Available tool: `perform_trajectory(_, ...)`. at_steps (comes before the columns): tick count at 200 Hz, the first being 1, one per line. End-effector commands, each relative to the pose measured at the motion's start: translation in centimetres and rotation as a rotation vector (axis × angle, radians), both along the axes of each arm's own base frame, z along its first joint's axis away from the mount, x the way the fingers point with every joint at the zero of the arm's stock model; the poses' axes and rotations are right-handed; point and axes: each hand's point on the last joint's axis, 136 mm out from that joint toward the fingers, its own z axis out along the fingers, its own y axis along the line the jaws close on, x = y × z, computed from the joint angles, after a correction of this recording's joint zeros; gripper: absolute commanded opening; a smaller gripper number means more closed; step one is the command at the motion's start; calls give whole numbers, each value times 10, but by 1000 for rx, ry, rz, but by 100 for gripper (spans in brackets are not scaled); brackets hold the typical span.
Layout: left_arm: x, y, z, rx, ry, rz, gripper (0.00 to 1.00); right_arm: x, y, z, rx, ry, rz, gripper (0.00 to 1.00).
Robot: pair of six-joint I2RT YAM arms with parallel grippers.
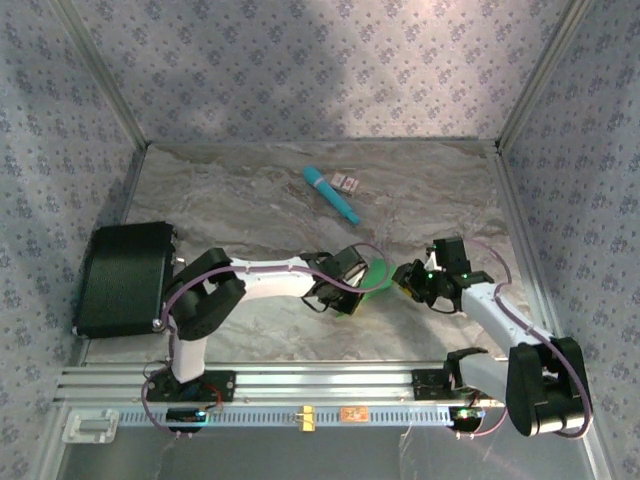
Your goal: Fold a paper plane with a square sheet of paper (pick it up from the middle)
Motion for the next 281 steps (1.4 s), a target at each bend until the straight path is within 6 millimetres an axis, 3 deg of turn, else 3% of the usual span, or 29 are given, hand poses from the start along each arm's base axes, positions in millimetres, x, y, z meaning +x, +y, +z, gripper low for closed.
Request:
perform_trajectory(1,8,19,4,51,-17,99,0,7,7,9,-5,-35,43,34)
perform_trajectory(53,16,38,17,89,-37,239,0,9,3,13,-23,-54,29,35)
perform_trajectory(115,6,7,10,4,69,159,0,3,7,9,5,-49,36,35)
perform_trajectory(281,10,1,-9,-155,239,130,0,-1,44,7,-10,-243,191,20)
